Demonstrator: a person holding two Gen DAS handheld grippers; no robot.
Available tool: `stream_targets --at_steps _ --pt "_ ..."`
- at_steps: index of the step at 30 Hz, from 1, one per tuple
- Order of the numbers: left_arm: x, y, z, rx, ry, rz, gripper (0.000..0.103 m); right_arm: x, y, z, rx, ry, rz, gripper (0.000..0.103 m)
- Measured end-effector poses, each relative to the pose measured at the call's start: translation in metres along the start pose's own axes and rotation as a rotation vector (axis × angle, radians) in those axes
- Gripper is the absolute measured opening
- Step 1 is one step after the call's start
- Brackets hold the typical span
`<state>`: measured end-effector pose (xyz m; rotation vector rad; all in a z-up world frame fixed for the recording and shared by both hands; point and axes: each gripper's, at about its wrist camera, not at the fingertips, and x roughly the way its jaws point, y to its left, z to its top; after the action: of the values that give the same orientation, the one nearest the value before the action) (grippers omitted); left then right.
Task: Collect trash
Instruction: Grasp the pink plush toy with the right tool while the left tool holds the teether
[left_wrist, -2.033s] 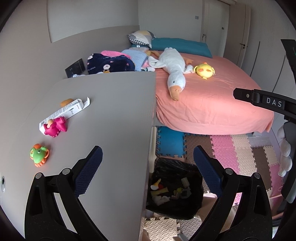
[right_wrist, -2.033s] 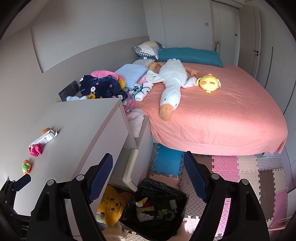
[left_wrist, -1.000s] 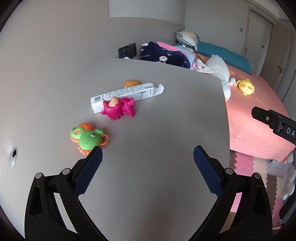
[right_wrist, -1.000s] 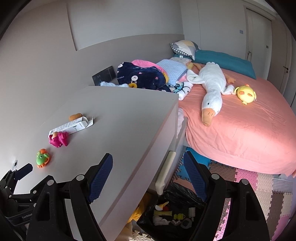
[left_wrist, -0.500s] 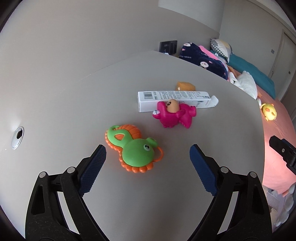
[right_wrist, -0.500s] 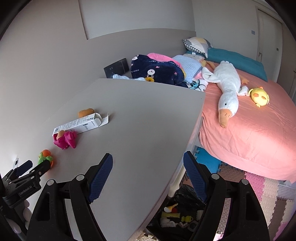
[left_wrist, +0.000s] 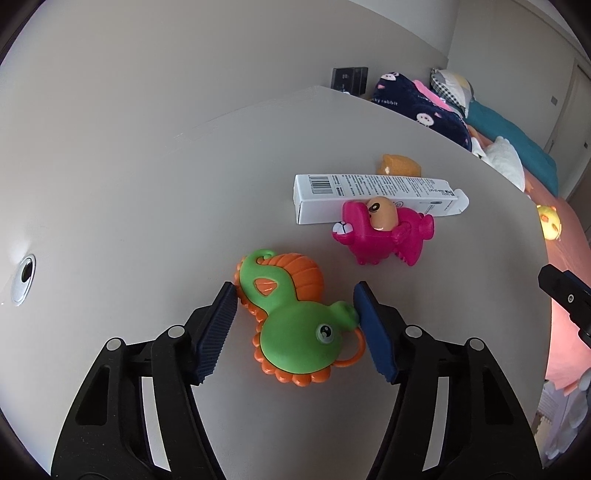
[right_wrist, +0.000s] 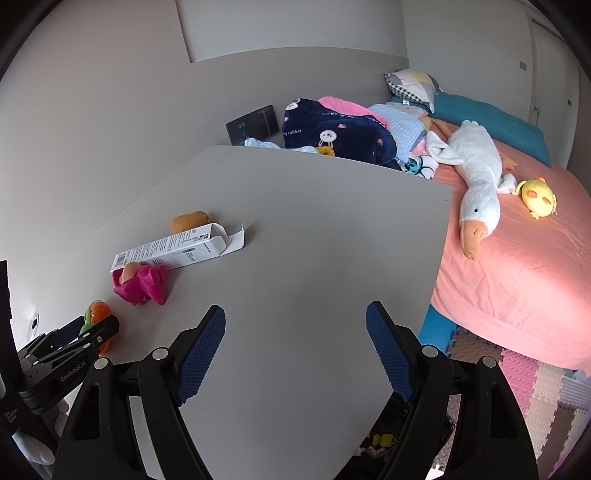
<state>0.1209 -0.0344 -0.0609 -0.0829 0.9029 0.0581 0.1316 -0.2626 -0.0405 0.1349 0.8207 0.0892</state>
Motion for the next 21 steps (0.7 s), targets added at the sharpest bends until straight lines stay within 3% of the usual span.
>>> stream_targets --at_steps 8,21 --pt "-0.006 0.011 0.001 0.008 -0.026 0.013 0.063 0.006 0.024 0.002 -0.025 0.012 0.027 0.079" --pt "-0.028 0.066 0.004 -0.024 -0.063 0.06 0.063 0.024 0.084 -0.004 -0.08 0.073 0.121 0.079"
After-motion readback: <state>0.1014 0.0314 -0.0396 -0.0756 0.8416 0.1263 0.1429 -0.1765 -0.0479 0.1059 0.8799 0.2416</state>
